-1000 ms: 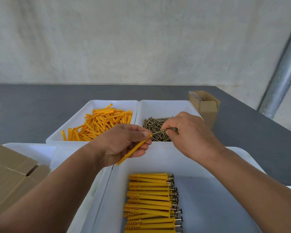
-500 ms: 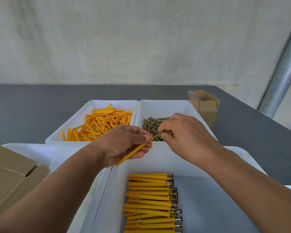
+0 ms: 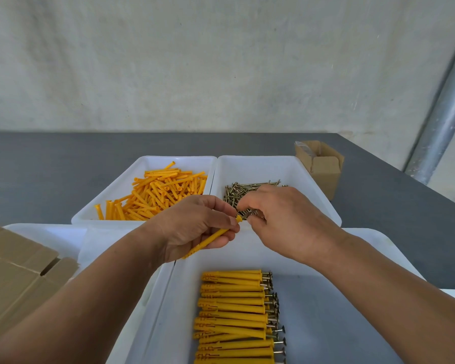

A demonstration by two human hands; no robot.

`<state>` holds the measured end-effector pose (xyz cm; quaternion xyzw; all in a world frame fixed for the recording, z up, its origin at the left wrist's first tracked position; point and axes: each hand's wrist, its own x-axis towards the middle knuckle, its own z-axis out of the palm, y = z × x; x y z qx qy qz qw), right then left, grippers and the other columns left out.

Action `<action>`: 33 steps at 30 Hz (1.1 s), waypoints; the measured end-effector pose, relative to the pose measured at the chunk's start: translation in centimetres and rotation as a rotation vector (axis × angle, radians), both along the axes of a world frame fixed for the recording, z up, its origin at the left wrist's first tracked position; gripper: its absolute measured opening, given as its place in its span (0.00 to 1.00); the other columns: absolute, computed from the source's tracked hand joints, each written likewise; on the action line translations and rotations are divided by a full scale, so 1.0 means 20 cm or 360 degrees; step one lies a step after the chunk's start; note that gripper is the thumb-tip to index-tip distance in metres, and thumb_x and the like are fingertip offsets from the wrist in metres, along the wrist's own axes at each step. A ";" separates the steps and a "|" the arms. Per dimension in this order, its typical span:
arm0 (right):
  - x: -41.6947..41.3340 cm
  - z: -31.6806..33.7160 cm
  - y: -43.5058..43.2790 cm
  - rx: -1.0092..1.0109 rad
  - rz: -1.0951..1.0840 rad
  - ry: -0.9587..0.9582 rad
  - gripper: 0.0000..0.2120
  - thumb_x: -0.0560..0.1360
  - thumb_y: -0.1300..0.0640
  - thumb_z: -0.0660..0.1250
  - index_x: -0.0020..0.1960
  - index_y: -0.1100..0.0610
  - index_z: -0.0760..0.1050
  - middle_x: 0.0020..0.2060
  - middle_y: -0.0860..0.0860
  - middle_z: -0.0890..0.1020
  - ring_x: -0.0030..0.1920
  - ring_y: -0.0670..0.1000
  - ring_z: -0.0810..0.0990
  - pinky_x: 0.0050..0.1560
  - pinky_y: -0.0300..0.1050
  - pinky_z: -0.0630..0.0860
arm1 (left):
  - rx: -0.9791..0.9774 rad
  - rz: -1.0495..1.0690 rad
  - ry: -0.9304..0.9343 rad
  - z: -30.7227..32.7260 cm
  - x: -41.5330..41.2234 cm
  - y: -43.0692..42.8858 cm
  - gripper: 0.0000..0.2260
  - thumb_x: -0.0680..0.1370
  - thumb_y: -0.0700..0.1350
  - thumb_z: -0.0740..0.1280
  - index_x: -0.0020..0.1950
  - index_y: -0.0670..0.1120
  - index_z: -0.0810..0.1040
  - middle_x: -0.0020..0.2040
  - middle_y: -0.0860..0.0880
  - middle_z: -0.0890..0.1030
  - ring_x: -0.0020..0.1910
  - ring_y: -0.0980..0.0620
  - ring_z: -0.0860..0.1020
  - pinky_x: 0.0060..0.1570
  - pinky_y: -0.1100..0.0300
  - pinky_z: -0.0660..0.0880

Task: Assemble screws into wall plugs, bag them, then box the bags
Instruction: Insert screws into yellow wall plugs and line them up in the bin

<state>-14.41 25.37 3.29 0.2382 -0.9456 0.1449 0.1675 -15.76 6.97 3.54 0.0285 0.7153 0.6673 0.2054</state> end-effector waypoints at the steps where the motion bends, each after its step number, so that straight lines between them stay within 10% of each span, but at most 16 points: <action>1: 0.00 0.00 0.00 -0.0005 0.0015 0.0003 0.13 0.79 0.55 0.63 0.62 0.45 0.77 0.50 0.46 0.78 0.47 0.46 0.72 0.49 0.42 0.71 | 0.0004 0.0002 -0.0005 0.00 0.00 0.00 0.07 0.74 0.32 0.69 0.51 0.39 0.79 0.43 0.40 0.84 0.35 0.50 0.82 0.30 0.63 0.78; 18: 0.04 0.03 -0.02 0.0140 0.0229 -0.0122 0.06 0.79 0.51 0.64 0.53 0.48 0.79 0.40 0.44 0.79 0.42 0.46 0.76 0.43 0.43 0.73 | -0.0118 -0.0105 0.0106 0.01 0.01 0.00 0.10 0.73 0.32 0.71 0.53 0.39 0.78 0.44 0.41 0.83 0.43 0.47 0.83 0.46 0.57 0.82; 26: 0.10 0.03 -0.02 0.0512 0.0212 -0.0617 0.06 0.77 0.58 0.65 0.49 0.48 0.78 0.38 0.40 0.73 0.41 0.42 0.72 0.33 0.31 0.65 | -0.0150 0.0554 0.0444 0.04 -0.05 -0.08 0.05 0.75 0.34 0.69 0.44 0.43 0.79 0.38 0.46 0.81 0.38 0.51 0.81 0.41 0.59 0.82; 33: 0.11 -0.01 -0.05 0.0871 0.0174 -0.0794 0.09 0.77 0.59 0.63 0.54 0.58 0.80 0.51 0.52 0.81 0.51 0.52 0.79 0.31 0.36 0.66 | -0.1132 0.0914 0.0896 -0.03 -0.13 -0.21 0.03 0.73 0.44 0.71 0.41 0.51 0.79 0.38 0.53 0.81 0.42 0.48 0.80 0.42 0.56 0.76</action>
